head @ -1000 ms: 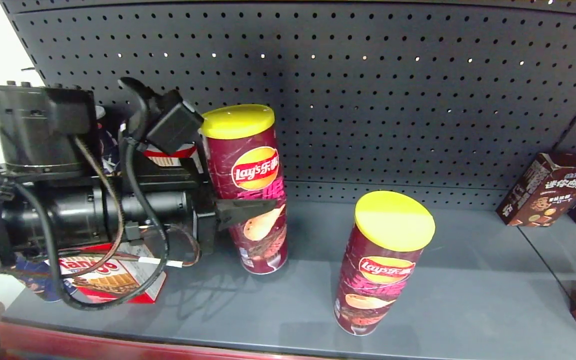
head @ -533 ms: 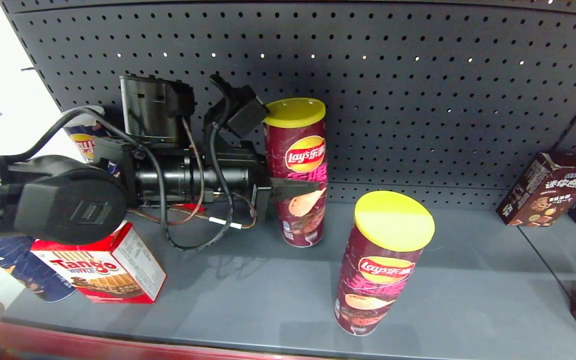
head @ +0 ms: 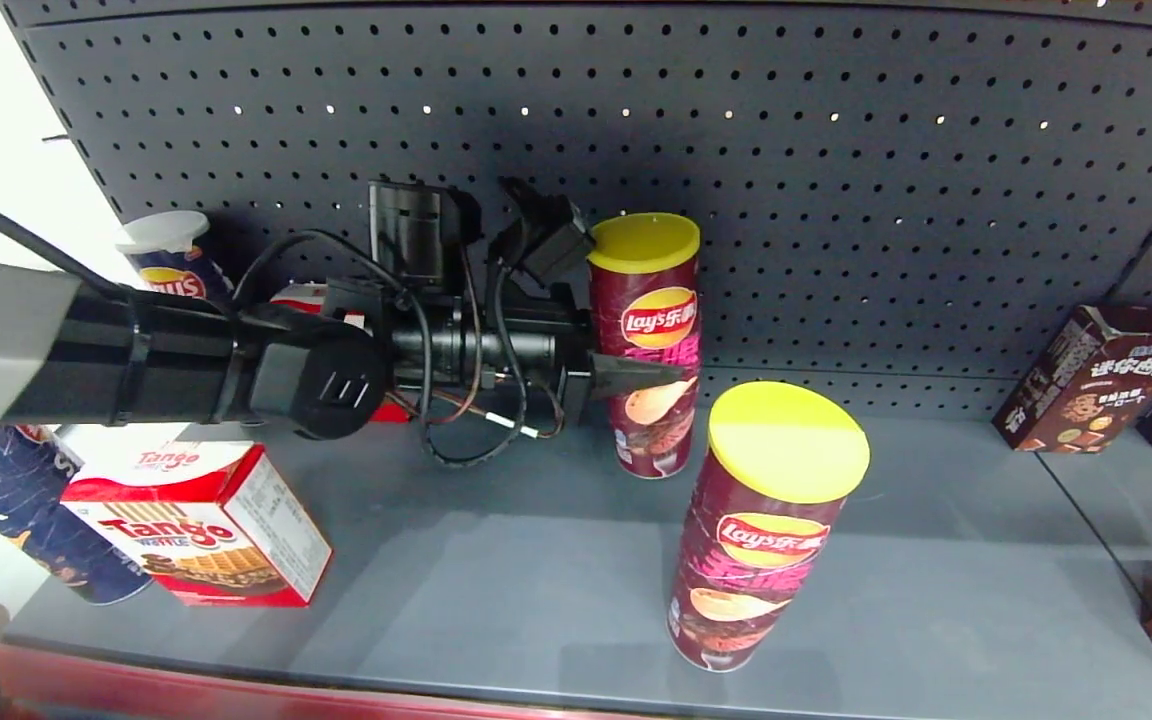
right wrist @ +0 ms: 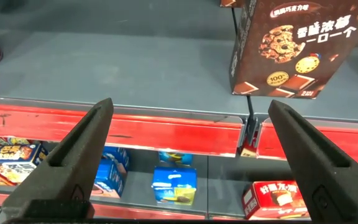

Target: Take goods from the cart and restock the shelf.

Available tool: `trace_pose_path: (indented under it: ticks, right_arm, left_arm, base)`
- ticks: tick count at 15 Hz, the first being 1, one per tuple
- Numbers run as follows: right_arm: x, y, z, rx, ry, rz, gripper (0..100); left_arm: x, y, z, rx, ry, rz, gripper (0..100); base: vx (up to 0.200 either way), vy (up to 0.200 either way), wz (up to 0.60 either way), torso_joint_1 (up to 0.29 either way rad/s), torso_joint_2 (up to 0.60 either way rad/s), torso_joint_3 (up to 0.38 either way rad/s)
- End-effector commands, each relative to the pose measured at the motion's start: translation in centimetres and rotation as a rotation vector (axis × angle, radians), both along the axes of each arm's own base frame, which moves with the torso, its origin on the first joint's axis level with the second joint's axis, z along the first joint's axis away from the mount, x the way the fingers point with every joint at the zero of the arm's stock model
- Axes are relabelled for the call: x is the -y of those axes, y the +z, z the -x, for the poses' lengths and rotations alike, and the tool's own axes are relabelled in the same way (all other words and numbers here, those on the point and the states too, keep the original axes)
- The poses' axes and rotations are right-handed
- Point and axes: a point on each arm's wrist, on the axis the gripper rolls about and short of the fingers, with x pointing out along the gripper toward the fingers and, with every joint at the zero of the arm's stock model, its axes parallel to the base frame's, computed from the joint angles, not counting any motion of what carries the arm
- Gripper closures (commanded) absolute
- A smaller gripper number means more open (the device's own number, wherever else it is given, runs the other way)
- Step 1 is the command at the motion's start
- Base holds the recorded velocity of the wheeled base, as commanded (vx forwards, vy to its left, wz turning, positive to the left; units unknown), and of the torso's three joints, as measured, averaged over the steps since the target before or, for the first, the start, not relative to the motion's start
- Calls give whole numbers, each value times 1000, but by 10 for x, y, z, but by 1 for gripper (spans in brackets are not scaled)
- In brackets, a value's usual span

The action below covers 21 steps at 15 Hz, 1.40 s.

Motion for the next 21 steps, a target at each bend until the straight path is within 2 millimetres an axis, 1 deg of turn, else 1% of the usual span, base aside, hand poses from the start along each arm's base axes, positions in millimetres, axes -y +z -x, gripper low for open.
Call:
trace_pose_path:
  ticks: [1, 6, 10, 11, 16, 18, 21]
  right_arm:
    - [0, 0, 0, -1, 1, 0, 0]
    - [0, 0, 0, -1, 1, 0, 0]
    - [0, 0, 0, -1, 1, 0, 0]
    - [0, 0, 0, -2, 1, 0, 0]
    - [0, 0, 0, -2, 1, 0, 0]
    - [0, 0, 0, -2, 1, 0, 0]
    - [0, 0, 0, -1, 1, 0, 0]
  left_arm:
    - [8, -13, -11, -17, -7, -10, 100]
    - [13, -12, -22, 0, -6, -1, 100]
    - [15, -14, -23, -5, -7, -3, 100]
    - [16, -19, -25, -14, -6, -9, 100]
    - [20, -19, -25, -8, -15, -7, 100]
    - [21, -23, -27, -15, -16, -12, 100]
    - [24, -24, -31, -10, -17, -8, 100]
  base:
    - [0, 0, 0, 0, 0, 0]
    - [0, 0, 0, 0, 0, 0]
    - [0, 0, 0, 0, 0, 0]
    - [0, 0, 0, 0, 0, 0]
    - [0, 0, 0, 0, 0, 0]
    - [0, 0, 0, 0, 0, 0]
    - [0, 0, 0, 0, 0, 0]
